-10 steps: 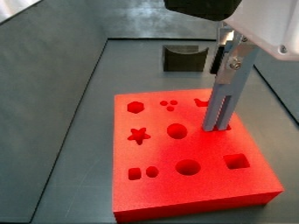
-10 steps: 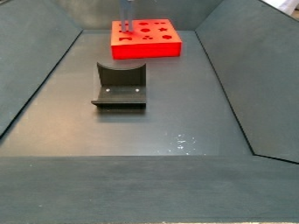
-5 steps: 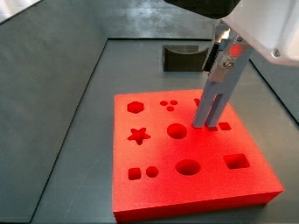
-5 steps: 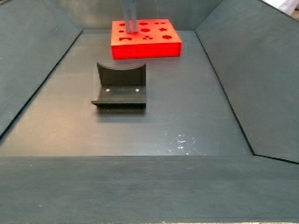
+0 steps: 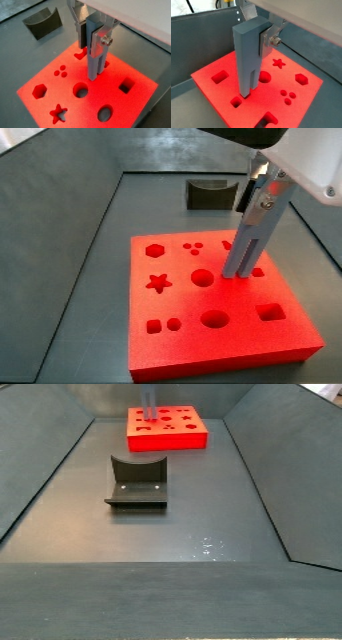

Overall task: Pick up the double-square object. Move up. Place the double-square object on the fixture. Regrasp the double-square object. Move to above the board. Insert the double-square object.
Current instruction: Insert the double-square object.

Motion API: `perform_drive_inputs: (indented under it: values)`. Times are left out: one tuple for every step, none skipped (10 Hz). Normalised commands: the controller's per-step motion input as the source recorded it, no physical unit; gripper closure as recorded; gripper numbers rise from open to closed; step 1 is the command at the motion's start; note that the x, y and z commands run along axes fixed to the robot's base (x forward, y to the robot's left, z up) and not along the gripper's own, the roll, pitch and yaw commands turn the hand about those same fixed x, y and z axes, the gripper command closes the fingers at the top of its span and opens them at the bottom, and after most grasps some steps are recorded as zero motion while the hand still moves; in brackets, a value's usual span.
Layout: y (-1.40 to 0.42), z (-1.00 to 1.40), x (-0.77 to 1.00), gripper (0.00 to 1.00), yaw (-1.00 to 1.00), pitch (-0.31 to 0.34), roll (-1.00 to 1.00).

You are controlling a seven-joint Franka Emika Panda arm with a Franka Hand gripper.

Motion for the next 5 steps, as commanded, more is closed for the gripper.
perform_drive_inputs:
  values:
    - [-0.01,0.0,0.0,1.0,0.0,-0.014,0.0]
    - [-0.04,0.0,0.3,1.0,-0.04,-0.353,-0.04]
    - [-0.03,0.0,0.64,1.0,-0.01,-0.399,0.0]
    - [0.0,0.0,0.85,1.0,0.0,-0.323,0.06]
    - [-0.01,0.0,0.8,1.0,-0.02,0.0,0.17]
